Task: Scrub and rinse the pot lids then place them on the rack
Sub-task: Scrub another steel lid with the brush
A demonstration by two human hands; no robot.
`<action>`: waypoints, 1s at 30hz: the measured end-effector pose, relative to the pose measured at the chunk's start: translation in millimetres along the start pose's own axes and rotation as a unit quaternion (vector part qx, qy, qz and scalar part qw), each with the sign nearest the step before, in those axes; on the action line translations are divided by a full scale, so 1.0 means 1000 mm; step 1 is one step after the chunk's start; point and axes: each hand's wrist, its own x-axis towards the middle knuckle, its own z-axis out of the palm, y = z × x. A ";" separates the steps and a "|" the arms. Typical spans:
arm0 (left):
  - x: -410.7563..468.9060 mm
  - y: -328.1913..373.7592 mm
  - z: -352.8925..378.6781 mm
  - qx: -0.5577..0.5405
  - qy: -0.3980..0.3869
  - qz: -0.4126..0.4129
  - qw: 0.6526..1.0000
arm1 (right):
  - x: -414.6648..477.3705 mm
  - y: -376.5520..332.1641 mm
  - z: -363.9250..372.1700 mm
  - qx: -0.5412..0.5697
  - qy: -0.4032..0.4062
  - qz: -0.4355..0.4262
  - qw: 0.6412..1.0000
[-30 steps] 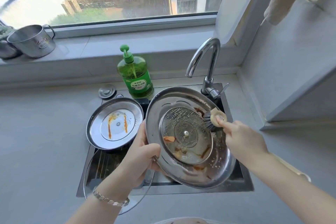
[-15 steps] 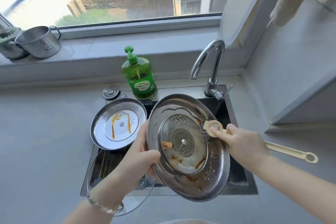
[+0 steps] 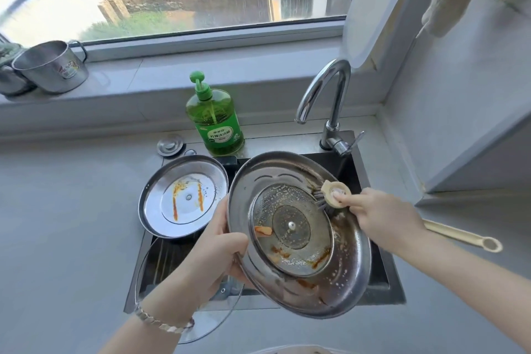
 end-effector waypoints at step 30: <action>-0.002 0.001 0.009 -0.033 0.015 0.054 0.998 | 0.007 0.001 0.000 0.010 0.001 0.012 1.000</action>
